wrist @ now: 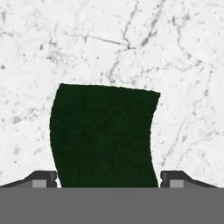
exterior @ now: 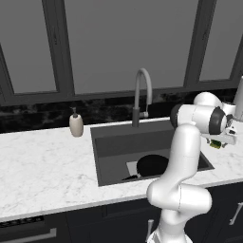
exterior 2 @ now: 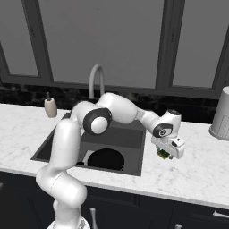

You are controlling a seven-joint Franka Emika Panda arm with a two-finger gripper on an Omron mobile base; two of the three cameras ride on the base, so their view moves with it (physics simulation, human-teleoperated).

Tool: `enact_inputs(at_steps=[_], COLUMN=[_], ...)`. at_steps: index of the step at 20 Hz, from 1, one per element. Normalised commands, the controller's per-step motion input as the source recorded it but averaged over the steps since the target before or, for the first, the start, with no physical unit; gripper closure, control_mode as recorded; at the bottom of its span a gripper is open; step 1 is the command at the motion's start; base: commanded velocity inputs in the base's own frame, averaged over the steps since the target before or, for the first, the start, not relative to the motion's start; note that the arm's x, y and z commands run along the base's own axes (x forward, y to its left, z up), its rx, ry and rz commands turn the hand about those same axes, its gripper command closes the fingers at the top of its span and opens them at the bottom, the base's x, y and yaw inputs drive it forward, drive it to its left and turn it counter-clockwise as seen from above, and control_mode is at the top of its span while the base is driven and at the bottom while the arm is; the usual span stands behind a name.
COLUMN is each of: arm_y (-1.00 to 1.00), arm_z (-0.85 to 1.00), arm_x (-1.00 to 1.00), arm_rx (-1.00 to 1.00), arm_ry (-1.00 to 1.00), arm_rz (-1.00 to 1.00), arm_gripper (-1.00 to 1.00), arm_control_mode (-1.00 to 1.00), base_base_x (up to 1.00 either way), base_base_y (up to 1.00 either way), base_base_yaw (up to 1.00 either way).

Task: Pick the pan and sponge and place them into the sink. Then turn on the water.

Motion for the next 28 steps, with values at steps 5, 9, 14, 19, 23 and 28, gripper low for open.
enact_inputs(at_steps=[5, 9, 14, 19, 23, 28], arm_y=[0.0, 0.0, 0.08, 0.59, 0.55, 0.47], arm_z=[-0.01, 0.0, 0.03, 0.3, 0.29, 0.07], arm_x=[0.0, 0.0, -0.01, -0.02, -0.01, -0.17], arm_rx=[0.0, 0.0, 0.0, 0.0, 0.04, 0.06], arm_ry=[0.0, 0.0, 0.0, 0.0, 0.01, 0.0], arm_rz=[0.0, 0.0, 0.05, 0.25, 0.34, 0.36], arm_gripper=[1.0, 1.0, 1.0, 1.0, 1.0, 1.0], arm_control_mode=[-1.0, -1.0, -1.0, -1.0, -1.0, -1.0], base_base_x=[0.0, 0.0, 0.0, 0.0, 0.0, 0.0], base_base_y=[0.0, 0.0, 0.0, 0.0, 0.0, 0.0], base_base_yaw=[0.0, 0.0, 0.0, 0.0, 0.0, 0.0])
